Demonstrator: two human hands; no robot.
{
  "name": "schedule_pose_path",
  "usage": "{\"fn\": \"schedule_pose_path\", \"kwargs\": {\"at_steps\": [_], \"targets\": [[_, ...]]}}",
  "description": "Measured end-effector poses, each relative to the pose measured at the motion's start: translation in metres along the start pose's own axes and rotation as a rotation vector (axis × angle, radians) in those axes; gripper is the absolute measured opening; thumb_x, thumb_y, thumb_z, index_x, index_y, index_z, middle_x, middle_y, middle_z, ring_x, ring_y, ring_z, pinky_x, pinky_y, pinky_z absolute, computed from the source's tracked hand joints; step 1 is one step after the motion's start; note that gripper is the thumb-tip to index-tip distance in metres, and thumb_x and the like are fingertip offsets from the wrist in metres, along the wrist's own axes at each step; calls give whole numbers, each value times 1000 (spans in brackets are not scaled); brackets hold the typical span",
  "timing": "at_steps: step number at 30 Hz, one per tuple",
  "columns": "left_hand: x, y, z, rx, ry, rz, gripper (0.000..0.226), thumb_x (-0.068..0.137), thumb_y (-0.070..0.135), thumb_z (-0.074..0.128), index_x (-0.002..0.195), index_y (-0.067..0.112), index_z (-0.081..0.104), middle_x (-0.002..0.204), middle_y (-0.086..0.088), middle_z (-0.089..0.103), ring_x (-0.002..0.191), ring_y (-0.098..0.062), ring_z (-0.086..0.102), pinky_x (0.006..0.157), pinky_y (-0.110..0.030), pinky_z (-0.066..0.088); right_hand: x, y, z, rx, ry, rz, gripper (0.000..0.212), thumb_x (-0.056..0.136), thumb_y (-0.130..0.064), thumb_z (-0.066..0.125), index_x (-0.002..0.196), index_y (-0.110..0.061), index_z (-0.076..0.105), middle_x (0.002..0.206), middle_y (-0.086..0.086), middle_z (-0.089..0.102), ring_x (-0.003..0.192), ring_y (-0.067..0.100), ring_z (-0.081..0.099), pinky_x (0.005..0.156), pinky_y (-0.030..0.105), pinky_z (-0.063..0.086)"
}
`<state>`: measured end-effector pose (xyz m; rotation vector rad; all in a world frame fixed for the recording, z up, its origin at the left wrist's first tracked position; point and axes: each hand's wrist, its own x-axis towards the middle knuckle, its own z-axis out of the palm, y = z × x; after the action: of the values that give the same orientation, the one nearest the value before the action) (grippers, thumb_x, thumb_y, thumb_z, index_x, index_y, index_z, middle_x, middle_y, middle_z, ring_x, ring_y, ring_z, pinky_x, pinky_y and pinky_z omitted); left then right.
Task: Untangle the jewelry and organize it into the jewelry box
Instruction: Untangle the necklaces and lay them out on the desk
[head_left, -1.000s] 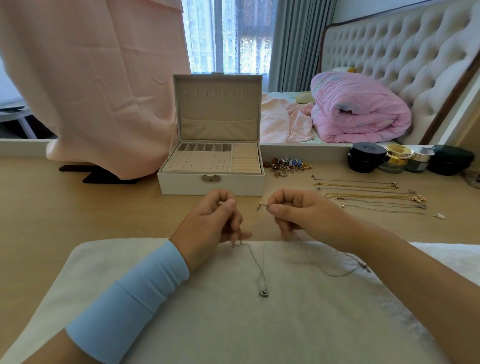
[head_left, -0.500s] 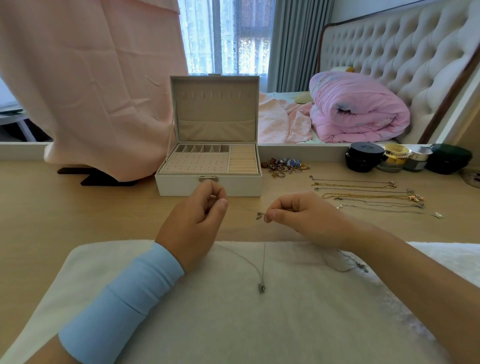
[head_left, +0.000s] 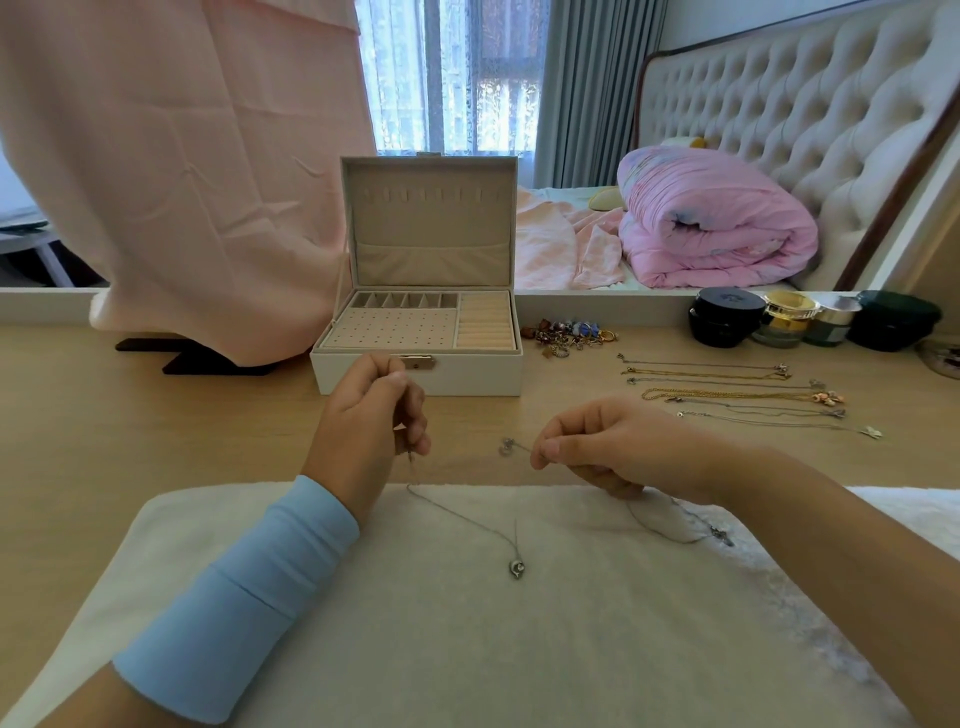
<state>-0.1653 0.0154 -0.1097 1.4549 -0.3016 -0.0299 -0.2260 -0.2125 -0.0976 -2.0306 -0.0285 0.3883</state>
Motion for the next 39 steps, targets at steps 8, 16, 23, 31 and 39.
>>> {"fn": "schedule_pose_path", "kwargs": {"at_steps": [8, 16, 23, 31, 39], "targets": [[12, -13, -3, 779, 10, 256, 10, 96, 19, 52, 88, 23, 56, 73, 7, 57, 63, -5, 50, 60, -18, 42, -11, -7, -9, -311, -74, 64, 14, 96, -32, 66, 94, -28, 79, 66, 0, 60, 56, 10, 45, 54, 20, 40], [-33, 2, 30, 1141, -258, 373, 26, 81, 56, 62, 88, 31, 63, 84, 13, 57, 83, -10, 53, 77, -29, 46, -17, -5, -8, -286, -77, 59, 13, 97, -26, 66, 90, -22, 77, 64, -13, 65, 57, 4, 52, 56, 13, 44], [-47, 3, 46, 1278, -375, 221, 17, 92, 39, 57, 92, 30, 72, 89, 15, 63, 85, -7, 57, 73, -22, 46, -19, -2, -13, -279, 42, 49, 17, 94, -29, 68, 83, -22, 77, 73, -2, 69, 64, 15, 55, 56, 25, 43], [-36, -5, 38, 437, -344, -154, 24, 99, 13, 48, 76, 16, 57, 71, 3, 59, 68, -12, 55, 69, -26, 46, -20, -5, -11, -394, 61, 55, 13, 94, -32, 67, 87, -28, 78, 70, -8, 70, 57, 1, 57, 57, 16, 47], [-27, 9, 29, -364, -505, -471, 14, 81, 16, 49, 72, 16, 39, 54, 1, 29, 42, -13, 33, 41, -24, 28, -26, -8, -11, -371, -3, 34, 18, 94, -20, 64, 80, -14, 72, 69, -6, 68, 56, -1, 56, 56, 12, 44]]}}
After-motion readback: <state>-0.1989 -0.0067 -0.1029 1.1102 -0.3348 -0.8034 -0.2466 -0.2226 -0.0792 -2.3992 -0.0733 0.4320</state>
